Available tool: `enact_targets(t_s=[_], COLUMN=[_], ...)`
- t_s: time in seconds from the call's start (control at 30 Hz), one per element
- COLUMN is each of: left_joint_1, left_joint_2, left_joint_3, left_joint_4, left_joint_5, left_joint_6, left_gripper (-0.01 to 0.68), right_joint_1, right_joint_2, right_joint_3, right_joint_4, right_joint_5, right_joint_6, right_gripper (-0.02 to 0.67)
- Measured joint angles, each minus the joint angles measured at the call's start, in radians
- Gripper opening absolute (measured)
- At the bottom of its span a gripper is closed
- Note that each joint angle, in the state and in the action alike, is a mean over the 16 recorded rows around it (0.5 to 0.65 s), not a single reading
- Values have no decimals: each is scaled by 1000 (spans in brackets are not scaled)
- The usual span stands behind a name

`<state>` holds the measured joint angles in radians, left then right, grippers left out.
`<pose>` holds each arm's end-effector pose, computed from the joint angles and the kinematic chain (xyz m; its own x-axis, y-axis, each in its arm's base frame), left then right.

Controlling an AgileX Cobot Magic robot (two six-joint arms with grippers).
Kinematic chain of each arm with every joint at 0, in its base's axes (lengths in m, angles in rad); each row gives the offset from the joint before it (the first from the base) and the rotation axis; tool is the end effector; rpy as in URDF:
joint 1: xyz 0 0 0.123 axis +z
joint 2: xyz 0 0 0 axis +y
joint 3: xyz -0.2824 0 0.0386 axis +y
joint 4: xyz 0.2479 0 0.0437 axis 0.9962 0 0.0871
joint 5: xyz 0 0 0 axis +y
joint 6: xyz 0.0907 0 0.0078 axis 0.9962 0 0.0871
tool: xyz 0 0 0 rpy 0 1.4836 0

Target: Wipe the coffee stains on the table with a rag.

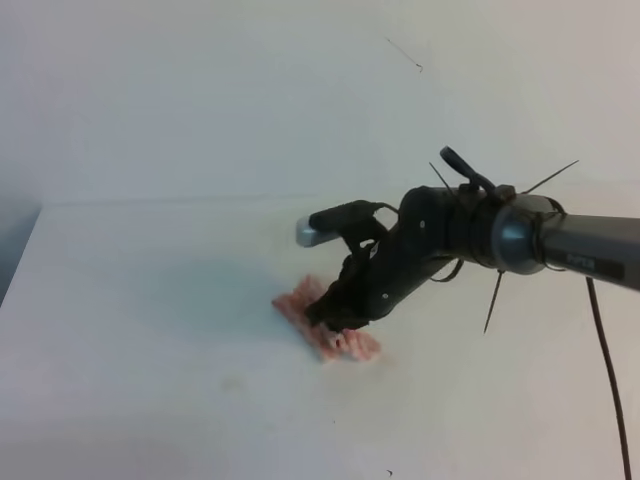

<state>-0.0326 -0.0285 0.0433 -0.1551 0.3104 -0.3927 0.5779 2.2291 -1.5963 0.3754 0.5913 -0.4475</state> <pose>0.0534 -0.0061 0.1723 -0.2395 -0.5065 -0.8283 -0.0522 0.8587 -0.5099 0.3827 0.2718 0.1318 -0.6615 -0.5844 -0.4701 -0.7044 0.6992 0.1220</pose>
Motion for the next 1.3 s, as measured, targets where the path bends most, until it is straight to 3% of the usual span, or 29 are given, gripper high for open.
enact_targets(t_s=[0.23,0.43,0.9,1.3], left_joint_1=[0,0,0,0], left_joint_2=[0,0,0,0], left_joint_3=[0,0,0,0], left_joint_4=[0,0,0,0], left_joint_5=[0,0,0,0], left_joint_6=[0,0,0,0], left_gripper=[1,1,1,1], right_joint_1=[-76,-153,-219,-219], right_joint_2=[8,-69,-440,-604], right_joint_3=[-27,61,468,521], right_joint_4=[-22,-21,43,61], right_joint_5=[43,29,-220,-203], right_joint_6=[240,308,77,-48], right_gripper=[26,26,32,213])
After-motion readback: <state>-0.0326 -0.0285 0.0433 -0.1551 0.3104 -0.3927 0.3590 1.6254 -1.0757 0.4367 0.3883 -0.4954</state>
